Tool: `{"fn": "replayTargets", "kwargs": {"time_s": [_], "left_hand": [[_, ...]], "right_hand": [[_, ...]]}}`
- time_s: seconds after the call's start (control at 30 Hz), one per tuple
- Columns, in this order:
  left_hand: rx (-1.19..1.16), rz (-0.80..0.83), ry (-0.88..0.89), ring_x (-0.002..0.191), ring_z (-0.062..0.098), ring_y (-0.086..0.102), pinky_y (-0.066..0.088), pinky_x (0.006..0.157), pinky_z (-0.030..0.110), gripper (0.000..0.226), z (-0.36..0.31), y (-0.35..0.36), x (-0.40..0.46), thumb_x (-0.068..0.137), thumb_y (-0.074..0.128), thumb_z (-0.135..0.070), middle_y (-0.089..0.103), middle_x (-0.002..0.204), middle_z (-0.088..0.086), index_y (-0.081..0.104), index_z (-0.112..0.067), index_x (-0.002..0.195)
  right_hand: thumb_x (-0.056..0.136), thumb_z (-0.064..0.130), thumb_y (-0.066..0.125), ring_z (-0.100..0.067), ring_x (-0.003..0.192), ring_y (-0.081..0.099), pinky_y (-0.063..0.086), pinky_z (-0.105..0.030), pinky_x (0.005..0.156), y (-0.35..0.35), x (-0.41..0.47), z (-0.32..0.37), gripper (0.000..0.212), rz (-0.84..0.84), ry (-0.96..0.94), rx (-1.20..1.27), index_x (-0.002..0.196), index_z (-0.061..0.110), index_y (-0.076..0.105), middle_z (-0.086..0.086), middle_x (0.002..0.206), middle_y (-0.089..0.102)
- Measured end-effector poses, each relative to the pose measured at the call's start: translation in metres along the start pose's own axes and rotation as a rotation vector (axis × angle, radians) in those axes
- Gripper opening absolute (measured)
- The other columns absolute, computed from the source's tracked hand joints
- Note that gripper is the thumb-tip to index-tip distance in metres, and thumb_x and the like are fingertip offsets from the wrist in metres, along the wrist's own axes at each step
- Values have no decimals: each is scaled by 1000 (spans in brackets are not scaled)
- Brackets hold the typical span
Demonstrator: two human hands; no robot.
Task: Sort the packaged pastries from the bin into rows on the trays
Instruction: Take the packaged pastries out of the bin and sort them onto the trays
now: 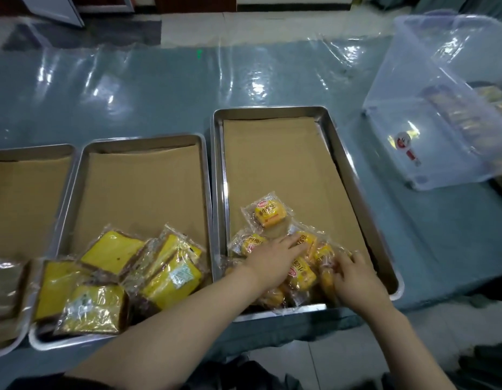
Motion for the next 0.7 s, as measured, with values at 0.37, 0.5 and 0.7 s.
{"fn": "replayTargets", "kwargs": {"time_s": [0.37, 0.5, 0.7], "left_hand": [[-389, -123, -77, 144, 13, 24, 15, 119, 33, 45, 12, -30, -15, 104, 33, -19, 35, 155, -6, 35, -27, 149], [-431, -187, -128, 145, 11, 19, 12, 120, 34, 46, 27, -44, -39, 106, 32, -33, 30, 157, -8, 32, -27, 151], [-466, -282, -184, 144, 11, 21, 14, 118, 30, 46, 63, -71, -94, 105, 35, -34, 32, 156, -5, 34, -24, 150]], "right_hand": [[98, 33, 46, -26, 105, 61, 51, -38, 82, -45, 1, 7, 44, -49, -14, -60, 141, 28, 44, -7, 127, 60], [96, 29, 48, -23, 106, 58, 48, -33, 78, -61, -6, 55, 43, -149, -122, -40, 139, 26, 47, -5, 132, 55], [95, 25, 51, -25, 106, 58, 49, -36, 82, -52, -19, 139, 39, -145, -248, -50, 134, 25, 50, -4, 127, 57]]}}
Point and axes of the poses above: each hand's wrist, its own x-axis towards the middle knuckle, its own y-axis out of the palm, z = x × y, the point moved 4 cm from there along x, towards the middle knuckle
